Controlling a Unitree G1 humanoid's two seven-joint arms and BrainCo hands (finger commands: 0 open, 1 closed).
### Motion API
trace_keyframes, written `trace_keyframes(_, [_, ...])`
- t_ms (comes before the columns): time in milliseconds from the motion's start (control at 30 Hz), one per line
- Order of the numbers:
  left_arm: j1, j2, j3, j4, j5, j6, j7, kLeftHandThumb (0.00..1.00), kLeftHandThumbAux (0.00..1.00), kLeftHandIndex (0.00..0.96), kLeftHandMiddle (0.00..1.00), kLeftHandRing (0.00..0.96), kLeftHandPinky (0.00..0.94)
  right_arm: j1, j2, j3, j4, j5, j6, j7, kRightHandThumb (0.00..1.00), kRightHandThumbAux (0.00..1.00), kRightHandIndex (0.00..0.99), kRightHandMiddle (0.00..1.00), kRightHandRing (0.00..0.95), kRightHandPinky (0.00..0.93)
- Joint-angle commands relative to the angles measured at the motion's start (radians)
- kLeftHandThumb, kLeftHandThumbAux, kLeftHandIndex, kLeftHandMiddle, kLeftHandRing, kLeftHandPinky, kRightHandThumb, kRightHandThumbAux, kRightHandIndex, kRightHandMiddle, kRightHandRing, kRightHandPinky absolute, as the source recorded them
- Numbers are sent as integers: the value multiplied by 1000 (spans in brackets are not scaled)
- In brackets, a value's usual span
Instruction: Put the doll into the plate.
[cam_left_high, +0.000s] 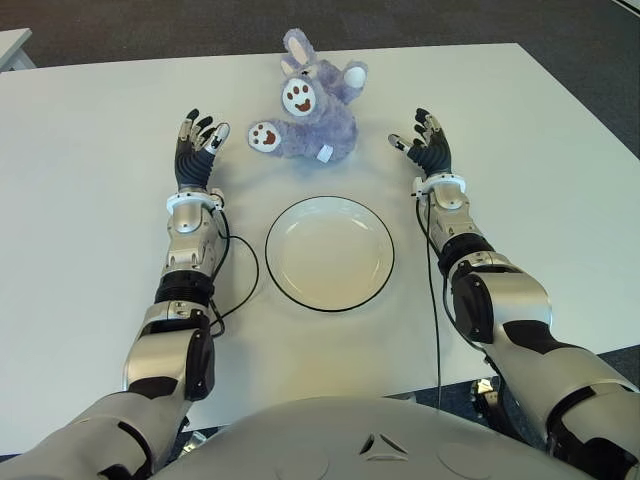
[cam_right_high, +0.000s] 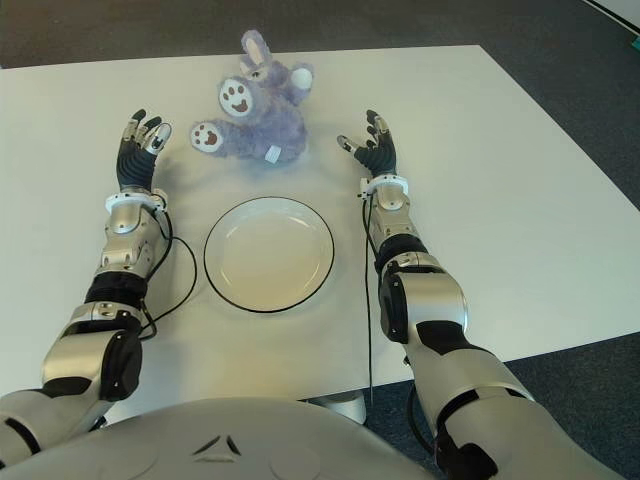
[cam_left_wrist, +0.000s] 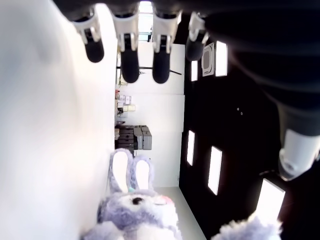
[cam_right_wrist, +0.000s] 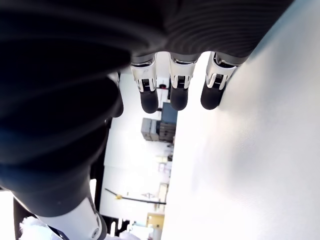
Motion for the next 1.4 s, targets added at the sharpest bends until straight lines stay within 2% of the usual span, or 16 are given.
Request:
trace_keyframes(33, [29, 12, -21, -33, 35, -20, 19, 0, 542, 0, 148, 124, 15, 99, 30, 5, 66, -5, 83, 8, 279, 818, 82, 18, 0, 27])
trace_keyframes(167, [39, 17, -29, -47, 55, -36, 29, 0, 527, 0, 130, 104, 0, 98, 31, 4, 66, -5, 85, 7, 279, 816, 75, 16, 0, 22])
trace_keyframes(533, [60, 33, -41, -77, 91, -102, 43, 0, 509, 0, 124, 105, 48, 98, 35, 4, 67, -4, 87, 5, 297, 803, 72, 18, 0, 27])
trace_keyframes(767, [76, 42, -57, -128, 136, -115, 63, 0, 476, 0, 115, 104, 58, 98, 39, 4, 67, -4, 85, 5, 299, 814, 73, 20, 0, 25])
trace_keyframes(1400, [81, 86, -81, -244, 191, -35, 71, 0, 434, 0, 96, 98, 103, 102, 45, 6, 67, -5, 80, 4, 286, 817, 69, 21, 0, 27])
